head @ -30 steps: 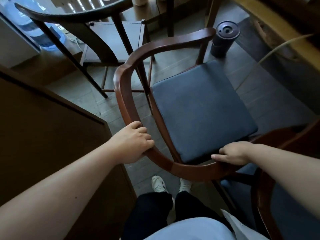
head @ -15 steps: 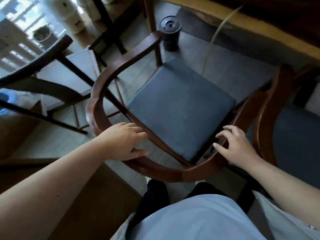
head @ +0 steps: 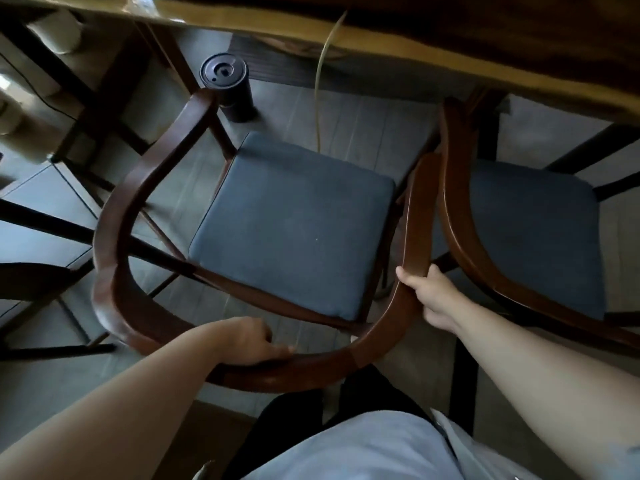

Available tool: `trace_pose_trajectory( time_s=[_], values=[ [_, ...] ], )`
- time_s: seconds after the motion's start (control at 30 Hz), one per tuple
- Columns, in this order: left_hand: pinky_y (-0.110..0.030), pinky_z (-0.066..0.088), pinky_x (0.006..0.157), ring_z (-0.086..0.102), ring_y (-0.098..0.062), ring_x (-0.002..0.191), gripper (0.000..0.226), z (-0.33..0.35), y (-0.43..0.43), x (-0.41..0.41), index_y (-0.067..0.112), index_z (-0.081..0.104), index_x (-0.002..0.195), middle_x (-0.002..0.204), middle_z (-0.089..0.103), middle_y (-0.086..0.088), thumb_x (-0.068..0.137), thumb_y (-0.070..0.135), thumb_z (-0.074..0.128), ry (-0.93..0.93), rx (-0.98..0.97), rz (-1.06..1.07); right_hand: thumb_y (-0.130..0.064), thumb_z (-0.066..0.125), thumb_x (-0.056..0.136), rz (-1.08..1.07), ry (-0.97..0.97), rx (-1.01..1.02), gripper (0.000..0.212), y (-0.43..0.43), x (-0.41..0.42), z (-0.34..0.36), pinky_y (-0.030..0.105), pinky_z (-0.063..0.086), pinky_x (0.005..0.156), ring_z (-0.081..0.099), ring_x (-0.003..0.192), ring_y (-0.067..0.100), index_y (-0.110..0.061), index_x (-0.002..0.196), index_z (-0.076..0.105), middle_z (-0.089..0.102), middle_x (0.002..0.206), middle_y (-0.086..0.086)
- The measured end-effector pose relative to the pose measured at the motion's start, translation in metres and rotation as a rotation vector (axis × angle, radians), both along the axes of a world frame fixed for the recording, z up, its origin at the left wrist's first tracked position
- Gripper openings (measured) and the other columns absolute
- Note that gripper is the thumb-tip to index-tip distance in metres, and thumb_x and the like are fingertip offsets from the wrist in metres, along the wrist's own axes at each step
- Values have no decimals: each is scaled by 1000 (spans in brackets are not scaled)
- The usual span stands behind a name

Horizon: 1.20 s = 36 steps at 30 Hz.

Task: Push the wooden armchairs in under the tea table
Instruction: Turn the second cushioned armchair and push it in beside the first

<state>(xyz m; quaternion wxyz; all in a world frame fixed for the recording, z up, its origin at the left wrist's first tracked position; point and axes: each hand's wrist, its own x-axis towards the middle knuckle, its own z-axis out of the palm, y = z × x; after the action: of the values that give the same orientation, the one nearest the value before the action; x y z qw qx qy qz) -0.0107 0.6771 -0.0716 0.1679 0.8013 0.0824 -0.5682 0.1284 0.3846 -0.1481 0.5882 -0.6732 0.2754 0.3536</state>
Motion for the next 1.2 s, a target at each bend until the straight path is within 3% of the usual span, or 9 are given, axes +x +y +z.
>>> trace_pose_trajectory(
  time_s=[0.1,0.27,0.4,0.5,0.7,0.8,0.93,1.13,1.2],
  values=[
    [-36,44,82,57,-18,96,67,1,-2,0,21,64,110,111,62,-1,80,77,42,-16,31,1,-24,76,85,1,29,-12,76,-2,6,-8,41,56,78,60,110,29,-10,144,29,53,136,14],
    [-35,44,79,57,-16,93,61,6,-5,4,21,63,110,103,59,2,82,74,46,-7,27,56,-24,74,87,17,70,-11,83,0,10,-6,42,58,70,62,105,30,-17,149,20,50,138,14],
    [-33,45,78,58,-10,88,60,3,-4,4,29,62,100,98,61,7,76,81,45,10,15,73,-31,77,82,13,90,-33,94,-1,10,-7,55,53,91,58,115,33,-22,151,13,45,146,14],
    [-32,46,78,58,-6,86,51,0,4,2,36,57,91,95,61,10,74,83,44,30,14,67,-30,76,84,-8,87,1,97,5,3,-4,52,52,94,55,120,31,-21,152,8,41,149,12],
    [-33,50,84,60,-6,85,65,-1,28,-10,33,61,93,95,64,11,64,89,44,41,39,47,-32,72,88,6,123,46,112,21,-19,-5,51,37,110,35,138,26,-22,150,-20,16,161,8],
    [-34,49,84,59,-8,86,59,0,34,-11,33,59,90,96,62,9,67,85,44,44,44,49,-28,71,90,3,120,32,108,29,-16,-10,48,36,111,35,138,27,-21,150,-19,15,161,10],
    [-34,48,85,58,-9,87,50,0,31,4,34,58,94,96,60,9,77,79,46,23,11,112,-28,72,88,60,66,-21,100,38,19,-10,49,42,106,43,132,31,-19,154,-3,27,157,12],
    [-33,42,77,57,-14,89,58,-2,28,34,24,62,97,100,60,3,81,76,44,-44,-12,120,-28,68,92,143,13,-80,91,51,71,1,48,45,103,45,129,34,-16,154,2,34,153,14],
    [-34,42,77,57,-16,91,61,-4,26,37,21,63,100,101,60,2,82,76,44,-41,-18,115,-29,69,91,152,15,-107,89,51,76,1,45,50,94,48,126,34,-15,154,7,36,151,14]
  ],
)
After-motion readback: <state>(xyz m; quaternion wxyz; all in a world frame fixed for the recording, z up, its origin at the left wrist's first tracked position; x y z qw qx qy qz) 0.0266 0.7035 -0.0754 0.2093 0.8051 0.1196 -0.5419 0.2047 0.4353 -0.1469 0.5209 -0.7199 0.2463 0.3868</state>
